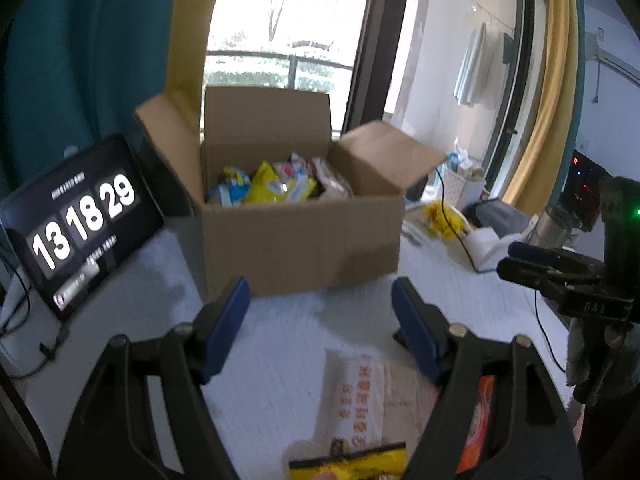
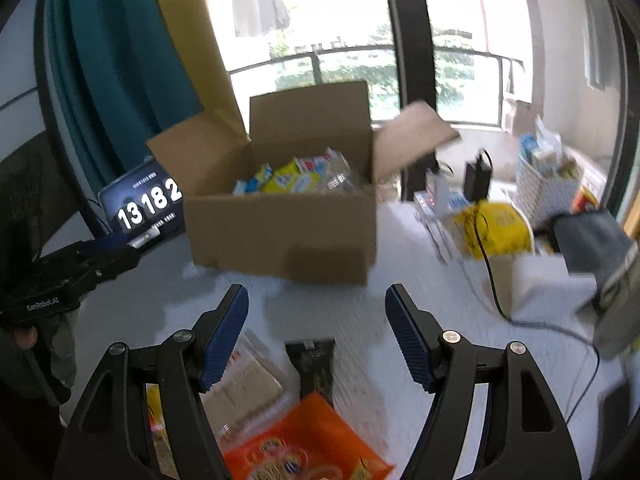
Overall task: Organize snacks
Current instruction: 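Move both tools from the box back to the snacks on the desk, then grasp the black snack bag with left while right grasps the orange chip bag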
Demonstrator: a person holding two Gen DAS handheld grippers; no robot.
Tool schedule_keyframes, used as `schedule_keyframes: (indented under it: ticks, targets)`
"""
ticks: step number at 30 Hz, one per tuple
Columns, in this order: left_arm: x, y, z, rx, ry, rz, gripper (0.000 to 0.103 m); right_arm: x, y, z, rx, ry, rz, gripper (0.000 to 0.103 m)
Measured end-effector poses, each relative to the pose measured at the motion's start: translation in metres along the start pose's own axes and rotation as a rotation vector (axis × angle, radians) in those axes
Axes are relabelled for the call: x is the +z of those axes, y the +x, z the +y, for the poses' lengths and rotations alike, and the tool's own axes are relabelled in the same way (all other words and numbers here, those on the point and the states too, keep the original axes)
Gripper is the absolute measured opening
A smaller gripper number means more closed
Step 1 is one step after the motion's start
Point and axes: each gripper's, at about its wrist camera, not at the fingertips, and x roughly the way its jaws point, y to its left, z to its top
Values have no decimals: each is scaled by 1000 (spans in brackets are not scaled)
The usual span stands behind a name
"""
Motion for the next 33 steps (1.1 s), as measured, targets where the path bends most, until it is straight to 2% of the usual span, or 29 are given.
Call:
schedule_keyframes:
  ticks: [14,21,25,28,33]
  targets:
    - [-56,17,-14,-40,-7,143,75,-79,9,-34,-41,135,137,74]
    - [-76,24,-11,-34,-32,194,75,-116,21,-37,7,181,231,74]
    - [-79,26,-13,-29,-30,208,75,-125,23,-33,55,200,251,74]
    - [-81,29,-18,-29,-21,224,75,-130,27,-30,55,186,262,74]
    - [-83,33,-27,-22,-12,241,75,-132,27,-44,66,232,257,74]
